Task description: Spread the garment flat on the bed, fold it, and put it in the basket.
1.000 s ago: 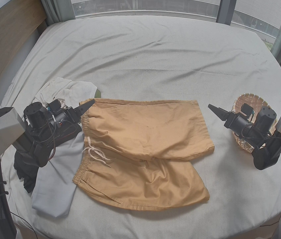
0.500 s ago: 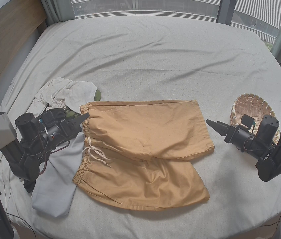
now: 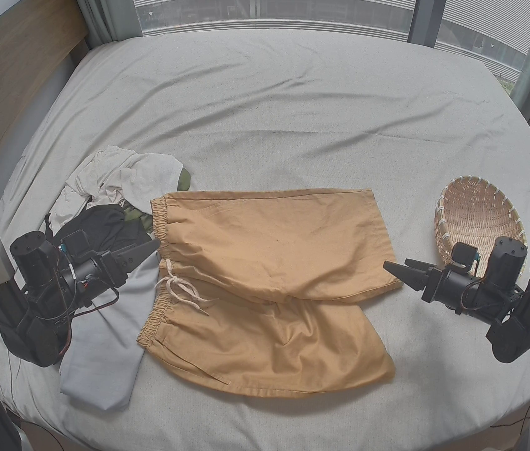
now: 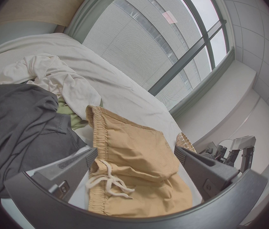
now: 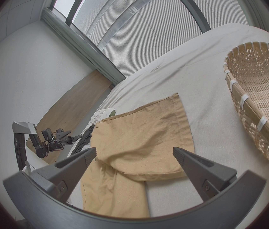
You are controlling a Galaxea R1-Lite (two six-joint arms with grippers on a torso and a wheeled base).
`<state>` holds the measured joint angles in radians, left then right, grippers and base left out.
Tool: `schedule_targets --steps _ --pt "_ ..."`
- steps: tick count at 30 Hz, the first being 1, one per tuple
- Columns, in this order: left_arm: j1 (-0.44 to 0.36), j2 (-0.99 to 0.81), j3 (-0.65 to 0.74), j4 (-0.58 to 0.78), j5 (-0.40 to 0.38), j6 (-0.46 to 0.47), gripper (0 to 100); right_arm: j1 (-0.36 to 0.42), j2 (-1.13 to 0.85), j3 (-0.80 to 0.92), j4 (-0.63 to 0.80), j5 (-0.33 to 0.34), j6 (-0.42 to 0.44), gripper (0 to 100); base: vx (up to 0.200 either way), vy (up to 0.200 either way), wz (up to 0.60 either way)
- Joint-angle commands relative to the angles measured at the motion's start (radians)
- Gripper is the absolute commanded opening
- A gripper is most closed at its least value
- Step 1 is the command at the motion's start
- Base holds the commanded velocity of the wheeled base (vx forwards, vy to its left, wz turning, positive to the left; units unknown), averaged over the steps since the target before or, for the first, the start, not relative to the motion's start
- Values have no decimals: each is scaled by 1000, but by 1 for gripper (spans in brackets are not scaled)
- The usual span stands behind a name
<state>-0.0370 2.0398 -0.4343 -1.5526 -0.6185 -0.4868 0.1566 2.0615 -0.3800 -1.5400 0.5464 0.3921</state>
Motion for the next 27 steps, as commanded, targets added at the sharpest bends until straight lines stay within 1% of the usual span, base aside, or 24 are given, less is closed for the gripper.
schedule_targets --steps 1,3,12,19,22,27 --pt "-34 -29 48 2 -9 -1 100 8 2 21 0 1 1 100 0 0 0" --pt "-61 -27 78 2 -7 1 100 26 3 39 0 1 2 100 0 0 0" --pt "-92 -15 117 0 -9 5 100 58 52 75 0 0 -6 100 0 0 0" --pt "-113 -16 127 0 -7 10 100 60 144 90 0 0 -95 100 0 0 0" --pt "-113 -16 127 0 -7 10 100 61 152 99 0 0 -111 100 0 0 0" --pt "-113 -13 127 0 -6 10 100 81 152 133 0 0 -114 100 0 0 0"
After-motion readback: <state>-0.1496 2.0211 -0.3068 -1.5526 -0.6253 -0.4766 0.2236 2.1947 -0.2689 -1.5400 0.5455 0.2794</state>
